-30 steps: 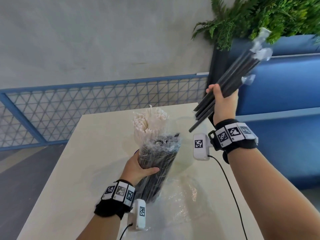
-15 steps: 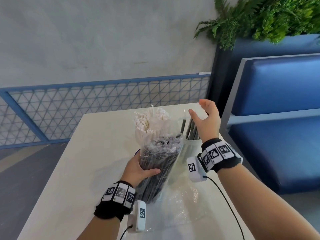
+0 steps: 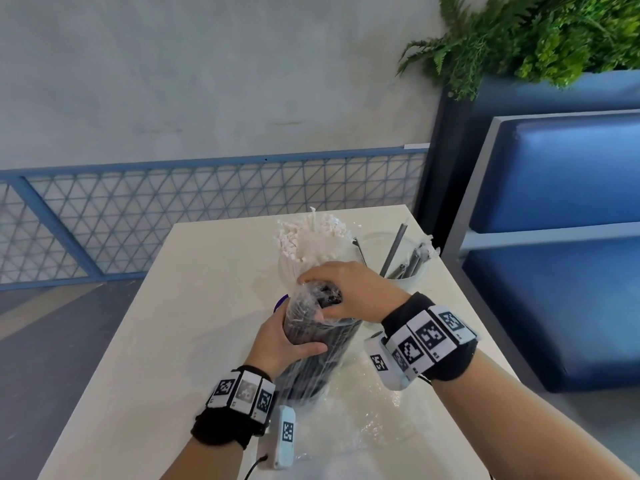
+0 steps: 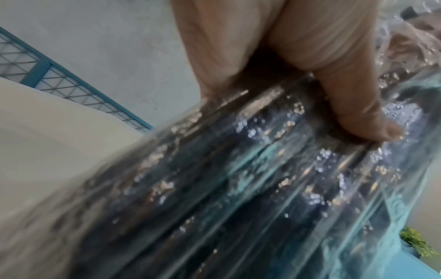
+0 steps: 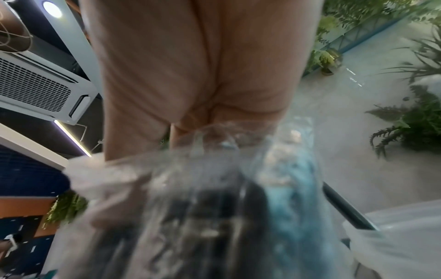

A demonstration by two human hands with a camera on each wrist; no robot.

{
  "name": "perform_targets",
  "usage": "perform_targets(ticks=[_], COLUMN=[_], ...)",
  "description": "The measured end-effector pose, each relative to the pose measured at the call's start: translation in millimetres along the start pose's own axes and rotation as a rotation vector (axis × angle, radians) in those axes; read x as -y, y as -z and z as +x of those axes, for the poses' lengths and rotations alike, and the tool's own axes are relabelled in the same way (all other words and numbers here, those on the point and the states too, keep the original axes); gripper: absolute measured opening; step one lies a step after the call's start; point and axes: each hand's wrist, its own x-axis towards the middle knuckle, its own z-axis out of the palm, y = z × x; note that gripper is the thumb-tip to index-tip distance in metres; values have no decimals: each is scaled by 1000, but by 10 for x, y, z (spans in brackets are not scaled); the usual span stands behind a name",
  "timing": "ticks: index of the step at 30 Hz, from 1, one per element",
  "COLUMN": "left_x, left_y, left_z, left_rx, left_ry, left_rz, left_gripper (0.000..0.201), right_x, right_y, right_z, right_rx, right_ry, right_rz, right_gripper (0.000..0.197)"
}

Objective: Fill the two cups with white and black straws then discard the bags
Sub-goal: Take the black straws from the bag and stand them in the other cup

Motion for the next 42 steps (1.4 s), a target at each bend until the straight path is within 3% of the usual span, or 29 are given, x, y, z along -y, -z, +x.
perform_targets(ticks=[9, 13, 17, 24, 34, 38, 42], left_x=[-7, 15, 13, 8, 55, 90, 105], left_y=[-17, -13, -1, -21, -34, -23, -23], left_z=[-2, 6, 4, -25, -41, -43, -53], left_rx=[52, 75, 71, 53, 34, -4, 12], left_ry=[4, 0, 19, 45, 42, 45, 46], left_rz=[-44, -39, -17, -33, -104, -149, -169], left_gripper=[78, 80, 68, 56, 52, 53, 57], right_x=[-29, -70, -79, -31, 39, 20, 41], right_y=[-152, -209, -151, 270, 447, 156, -161], right_z=[24, 10, 7, -11, -78, -136, -175], right_rx=[-57, -159, -304, -549, -753, -730, -648], right_ry=[-3, 8, -27, -94, -59, -166, -270], right_rz=[28, 95, 204, 256, 402, 635, 703], right_gripper=[39, 23, 7, 5, 12, 52, 69])
